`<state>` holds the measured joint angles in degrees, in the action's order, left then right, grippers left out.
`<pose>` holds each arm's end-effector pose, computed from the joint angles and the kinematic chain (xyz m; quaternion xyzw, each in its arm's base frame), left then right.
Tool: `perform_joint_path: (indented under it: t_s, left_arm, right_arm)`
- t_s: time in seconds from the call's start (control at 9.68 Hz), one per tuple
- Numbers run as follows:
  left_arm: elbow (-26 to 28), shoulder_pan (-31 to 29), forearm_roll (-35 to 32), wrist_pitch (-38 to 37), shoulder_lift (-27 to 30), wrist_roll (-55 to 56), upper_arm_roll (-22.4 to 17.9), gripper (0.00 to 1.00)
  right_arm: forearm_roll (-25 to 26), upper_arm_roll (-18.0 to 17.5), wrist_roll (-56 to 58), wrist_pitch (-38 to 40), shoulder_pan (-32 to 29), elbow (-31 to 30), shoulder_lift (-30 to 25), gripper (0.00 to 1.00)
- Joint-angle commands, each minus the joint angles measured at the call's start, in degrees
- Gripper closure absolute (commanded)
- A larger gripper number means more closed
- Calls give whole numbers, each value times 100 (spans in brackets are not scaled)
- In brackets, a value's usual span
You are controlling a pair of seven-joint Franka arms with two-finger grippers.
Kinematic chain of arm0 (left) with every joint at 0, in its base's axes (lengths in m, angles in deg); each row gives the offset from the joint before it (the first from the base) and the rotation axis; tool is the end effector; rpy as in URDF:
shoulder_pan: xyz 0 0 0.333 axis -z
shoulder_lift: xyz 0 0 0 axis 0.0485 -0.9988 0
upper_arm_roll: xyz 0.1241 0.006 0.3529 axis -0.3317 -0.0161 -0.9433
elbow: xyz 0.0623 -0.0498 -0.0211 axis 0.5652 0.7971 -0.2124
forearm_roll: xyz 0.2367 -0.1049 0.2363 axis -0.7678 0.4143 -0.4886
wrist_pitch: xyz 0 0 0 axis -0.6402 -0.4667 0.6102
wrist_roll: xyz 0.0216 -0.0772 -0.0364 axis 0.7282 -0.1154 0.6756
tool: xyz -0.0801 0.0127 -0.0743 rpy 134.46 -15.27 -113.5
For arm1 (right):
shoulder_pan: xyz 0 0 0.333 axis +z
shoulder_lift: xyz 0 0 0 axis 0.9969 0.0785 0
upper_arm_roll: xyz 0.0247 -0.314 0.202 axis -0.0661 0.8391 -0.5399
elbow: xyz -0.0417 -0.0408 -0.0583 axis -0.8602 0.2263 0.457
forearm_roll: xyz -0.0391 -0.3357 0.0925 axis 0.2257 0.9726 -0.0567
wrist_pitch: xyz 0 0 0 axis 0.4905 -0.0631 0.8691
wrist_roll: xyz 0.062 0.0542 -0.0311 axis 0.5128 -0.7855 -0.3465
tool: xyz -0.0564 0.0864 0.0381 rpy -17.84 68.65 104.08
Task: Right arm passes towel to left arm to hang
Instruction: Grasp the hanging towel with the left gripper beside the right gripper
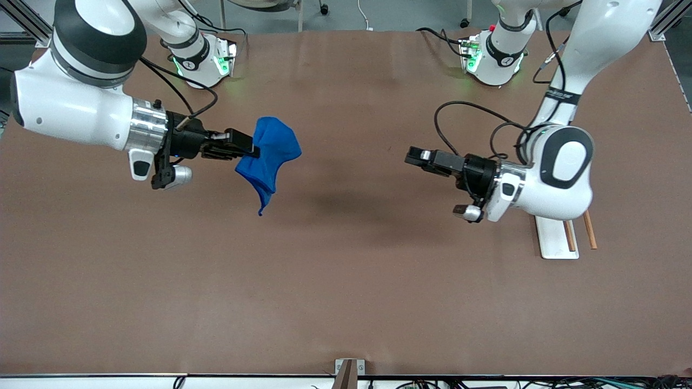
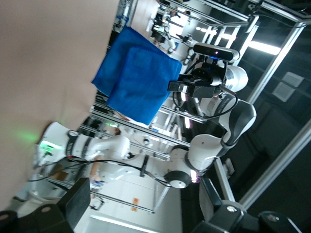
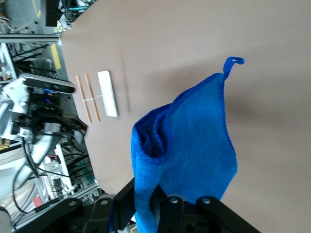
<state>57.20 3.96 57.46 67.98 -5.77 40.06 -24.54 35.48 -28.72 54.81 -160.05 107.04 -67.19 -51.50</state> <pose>0.5718 -0.2554 0.4615 0.6718 0.0208 -0.2461 0.6983 0.5260 0.2294 0.5991 -0.9079 0.0471 0.0674 0.4110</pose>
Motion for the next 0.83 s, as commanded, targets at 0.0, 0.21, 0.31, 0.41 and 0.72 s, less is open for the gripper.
perform_joint_path:
  t_s: [0.0,0.21,0.31,0.41,0.72]
  left_arm:
    - [139,85,608,115,-400,-230,313,3]
    - [122,224,883,115,-734,-581,385,4]
    - [113,234,979,106,-866,-609,394,4]
    - [121,234,989,71,-937,-618,455,5]
    - [113,225,1207,53,-964,-548,596,8]
  right_arm:
    - [-586,41,-190,-516,445,98,86,100]
    - [-1271,41,-209,-589,544,98,86,100]
    - [-1684,41,-226,-589,561,98,77,100]
    - [-1976,33,-244,-580,579,98,68,100]
    - [-2461,41,-288,-606,737,89,77,100]
